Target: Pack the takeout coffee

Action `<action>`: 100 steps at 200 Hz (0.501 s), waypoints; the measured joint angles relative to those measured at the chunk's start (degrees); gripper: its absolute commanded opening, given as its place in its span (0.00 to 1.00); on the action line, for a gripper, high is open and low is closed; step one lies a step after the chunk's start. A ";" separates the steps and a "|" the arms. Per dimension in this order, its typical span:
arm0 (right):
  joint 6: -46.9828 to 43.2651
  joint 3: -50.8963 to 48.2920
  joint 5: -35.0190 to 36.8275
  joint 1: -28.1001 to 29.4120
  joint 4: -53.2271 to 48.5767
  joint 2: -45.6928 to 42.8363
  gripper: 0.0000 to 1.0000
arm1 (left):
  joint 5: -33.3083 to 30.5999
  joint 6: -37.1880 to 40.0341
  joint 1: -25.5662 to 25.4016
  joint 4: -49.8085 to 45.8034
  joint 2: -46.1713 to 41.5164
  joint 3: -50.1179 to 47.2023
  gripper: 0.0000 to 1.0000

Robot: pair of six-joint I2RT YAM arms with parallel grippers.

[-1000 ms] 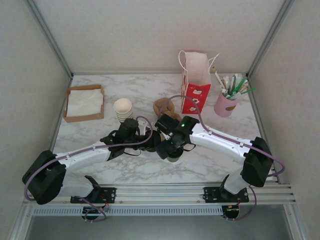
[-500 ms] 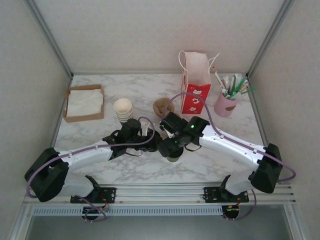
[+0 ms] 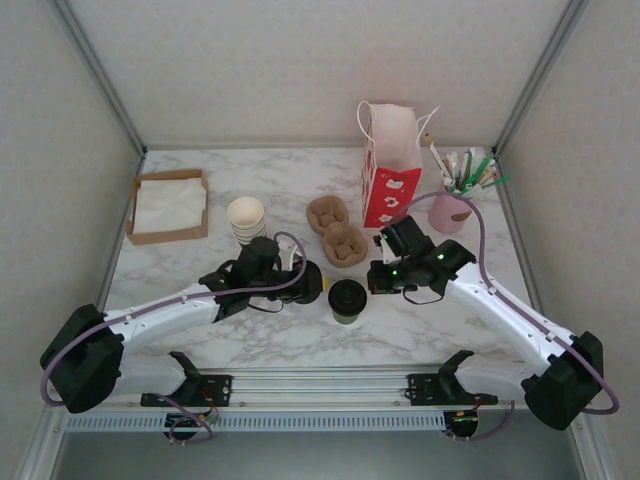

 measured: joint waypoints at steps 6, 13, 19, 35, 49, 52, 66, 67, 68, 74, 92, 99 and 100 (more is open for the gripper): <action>0.42 -0.94 -0.98 -0.90 0.42 0.00 0.00 | 0.00 -0.15 -0.22 0.00 0.00 -0.02 0.00; 0.81 -1.81 -2.14 -1.73 0.92 0.02 0.00 | 0.00 -0.35 -0.39 0.09 0.00 -0.02 0.00; 1.01 -2.25 -3.02 -2.27 1.18 0.09 0.00 | 0.00 -0.44 -0.52 0.22 0.02 -0.02 0.00; 1.68 -2.91 -5.05 -3.37 2.49 0.22 0.00 | 0.02 -0.61 -0.92 0.66 0.39 -0.02 0.00; 1.99 -3.08 -6.49 -3.87 3.67 0.59 0.00 | 0.04 -0.81 -1.18 1.36 1.29 -0.04 0.00; 2.01 -3.10 -6.67 -3.93 3.91 0.72 0.00 | 0.07 -0.83 -1.20 1.51 1.51 -0.07 0.00; 2.19 -3.23 -7.74 -4.09 5.01 1.46 0.00 | 0.02 -1.03 -1.31 1.99 2.36 -0.31 0.00; 2.16 -3.26 -7.78 -4.11 5.11 1.53 0.00 | 0.02 -1.03 -1.33 1.99 2.38 -0.31 0.00; 2.19 -3.28 -7.82 -4.11 5.18 1.57 0.00 | 0.02 -1.03 -1.33 1.99 2.43 -0.33 0.00; 2.19 -3.39 -8.15 -4.17 5.46 1.92 0.00 | 0.02 -1.03 -1.38 1.99 2.78 -0.39 0.00; 2.21 -3.82 -8.87 -4.24 6.08 2.95 0.00 | 0.02 -1.03 -1.57 2.47 3.78 -0.48 0.00; 2.21 -3.93 -9.16 -4.24 6.14 3.30 0.00 | 0.02 -1.03 -1.62 2.78 4.11 -0.48 0.00; 2.21 -3.93 -9.18 -4.24 6.14 3.32 0.00 | 0.00 -1.03 -1.64 2.82 4.13 -0.48 0.00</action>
